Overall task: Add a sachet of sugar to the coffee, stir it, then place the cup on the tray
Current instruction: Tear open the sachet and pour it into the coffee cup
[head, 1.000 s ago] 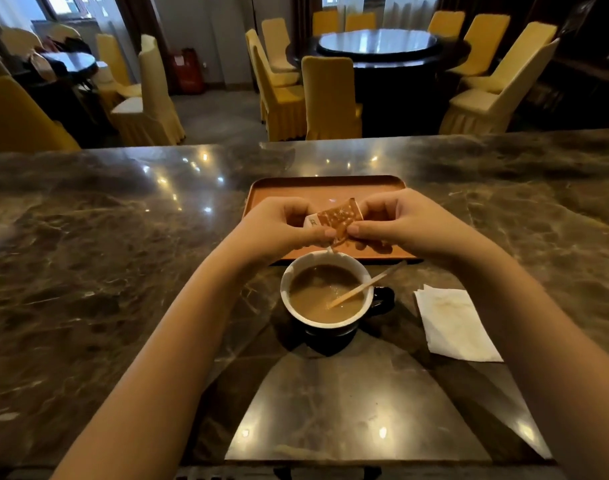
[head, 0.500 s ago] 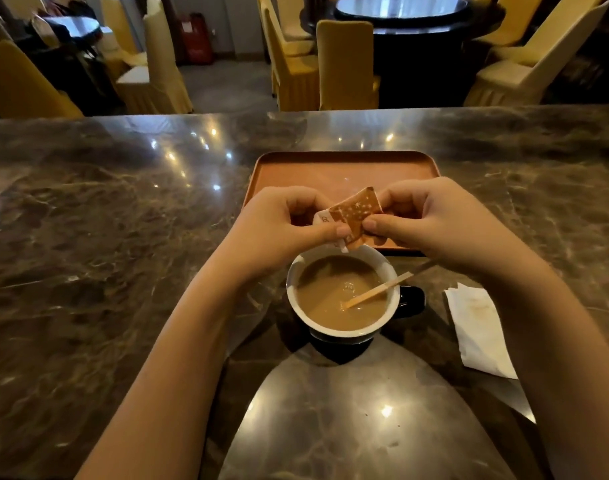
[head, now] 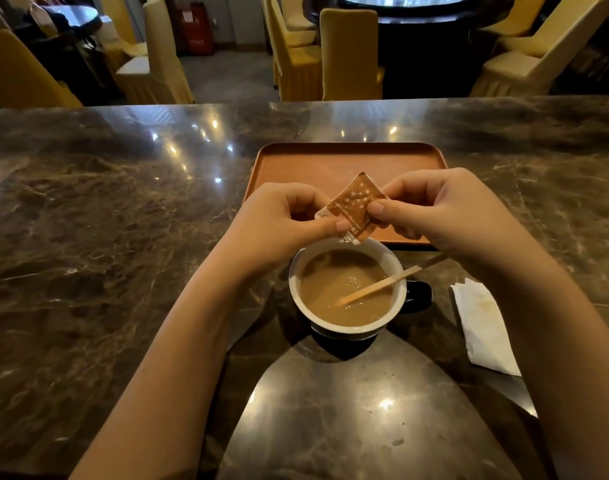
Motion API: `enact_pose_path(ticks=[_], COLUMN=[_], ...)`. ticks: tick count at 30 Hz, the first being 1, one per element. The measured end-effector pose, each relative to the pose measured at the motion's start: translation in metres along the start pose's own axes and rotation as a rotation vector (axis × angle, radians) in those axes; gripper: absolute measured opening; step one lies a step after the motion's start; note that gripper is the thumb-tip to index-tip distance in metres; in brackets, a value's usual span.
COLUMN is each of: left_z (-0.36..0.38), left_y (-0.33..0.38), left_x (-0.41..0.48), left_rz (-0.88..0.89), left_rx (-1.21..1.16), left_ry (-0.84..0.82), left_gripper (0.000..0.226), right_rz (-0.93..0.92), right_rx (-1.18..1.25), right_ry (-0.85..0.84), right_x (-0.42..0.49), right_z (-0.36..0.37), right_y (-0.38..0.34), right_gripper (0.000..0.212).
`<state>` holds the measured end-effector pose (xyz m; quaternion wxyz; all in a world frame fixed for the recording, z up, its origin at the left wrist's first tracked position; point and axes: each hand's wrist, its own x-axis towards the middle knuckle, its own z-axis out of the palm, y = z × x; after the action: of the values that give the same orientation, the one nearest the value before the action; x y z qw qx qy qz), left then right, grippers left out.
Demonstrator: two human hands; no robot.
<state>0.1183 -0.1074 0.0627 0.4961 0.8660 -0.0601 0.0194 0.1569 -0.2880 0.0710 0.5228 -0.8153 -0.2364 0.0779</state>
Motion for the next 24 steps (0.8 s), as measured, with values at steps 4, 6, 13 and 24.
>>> enact_pose_path(ticks=[4,6,13,24], left_z=[0.0030,0.0028,0.0028,0.0039], left_y=[-0.0007,-0.0009,0.0015,0.0002], left_x=[0.0002,0.0003,-0.0007,-0.0009], left_rz=[-0.011,-0.014,0.002,-0.010], left_rx=[0.018,0.016,-0.018,-0.055], left_ry=[0.016,0.019,0.021,0.065], left_gripper=[0.012,0.012,0.015,0.019], right_rz=[-0.038,-0.051,-0.086,-0.105], right_rx=[-0.040,-0.048,-0.110,-0.080], right_ry=[0.014,0.008,0.082,0.035], right_x=[-0.0014,-0.0024,-0.0048,-0.0062], right_z=[-0.0001,-0.0010,0.0016,-0.0002], right_y=[0.0007,0.0008,0.0012,0.0008], right_gripper=[0.007,0.005,0.005,0.017])
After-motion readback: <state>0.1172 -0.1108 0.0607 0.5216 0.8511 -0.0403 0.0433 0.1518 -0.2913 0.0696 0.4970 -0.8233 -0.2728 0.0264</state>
